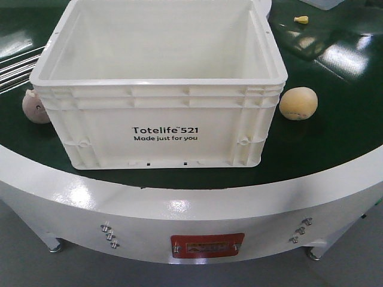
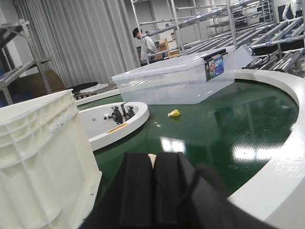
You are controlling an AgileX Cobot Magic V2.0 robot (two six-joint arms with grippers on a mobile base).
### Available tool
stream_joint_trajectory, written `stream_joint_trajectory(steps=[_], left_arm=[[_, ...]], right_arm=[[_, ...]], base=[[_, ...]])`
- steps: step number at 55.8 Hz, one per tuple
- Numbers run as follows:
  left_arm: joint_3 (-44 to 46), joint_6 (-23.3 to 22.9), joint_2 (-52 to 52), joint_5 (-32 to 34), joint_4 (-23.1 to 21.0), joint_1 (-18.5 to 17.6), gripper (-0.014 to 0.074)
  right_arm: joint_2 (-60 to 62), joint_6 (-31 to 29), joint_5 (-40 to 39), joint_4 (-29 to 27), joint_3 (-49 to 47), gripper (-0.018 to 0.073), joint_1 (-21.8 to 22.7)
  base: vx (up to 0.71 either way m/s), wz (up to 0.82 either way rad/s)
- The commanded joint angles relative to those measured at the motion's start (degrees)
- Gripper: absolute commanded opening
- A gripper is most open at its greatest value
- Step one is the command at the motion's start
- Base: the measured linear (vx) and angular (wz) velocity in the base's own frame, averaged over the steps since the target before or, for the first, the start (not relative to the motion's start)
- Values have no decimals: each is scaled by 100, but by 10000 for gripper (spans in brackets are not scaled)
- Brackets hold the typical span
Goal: Place moving items into box and shelve
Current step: 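Move the left gripper down toward the pink ball beside the crate, then grasp the pink ball with the left gripper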
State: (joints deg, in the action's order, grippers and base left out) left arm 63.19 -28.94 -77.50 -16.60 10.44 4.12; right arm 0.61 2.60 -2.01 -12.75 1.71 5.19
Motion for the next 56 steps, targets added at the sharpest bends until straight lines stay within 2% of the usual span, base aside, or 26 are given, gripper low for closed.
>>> stream_joint_trajectory(steps=[1,7,13,19,26,33,36,41,48,53,56], left_arm=[[471,-56,-257,64,-58,1,235],[856,-45,-882,-445,-214,1,340],[1376,37,-1562,-1216,-214,1,373],[1875,729,-2173,-1918,-345,1,373],[2504,1625,-2844,-2600,-962,1,373],[2938,2253,-3343,-2829,-1732,1,377],[3040,2400,-3484,-2805,-1884,1,384],[3123,2376,-3692,-2713,-1656,1,393],[3133,2341,-3898,-2581,-1108,1,386],[3133,2336,-4026,-2607,-1005,1,327],[3133,2336,-4080,-2666,-1005,6,248]], right_arm=[[45,6,-509,-53,31,-3,-6],[45,6,-475,-58,31,-1,-6],[45,88,-464,-64,31,1,-6],[45,136,-386,-64,31,4,-6],[45,136,-352,-71,31,8,-6],[45,136,-352,-71,31,13,-6],[45,136,-341,-71,31,14,-6],[45,136,-334,-71,31,17,-6],[45,136,-334,-71,31,20,-6],[45,136,-334,-77,31,20,-6],[45,136,-334,-77,31,20,-6]], base=[[0,0],[0,0],[0,0],[0,0],[0,0],[0,0],[0,0],[0,0],[0,0],[0,0],[0,0]])
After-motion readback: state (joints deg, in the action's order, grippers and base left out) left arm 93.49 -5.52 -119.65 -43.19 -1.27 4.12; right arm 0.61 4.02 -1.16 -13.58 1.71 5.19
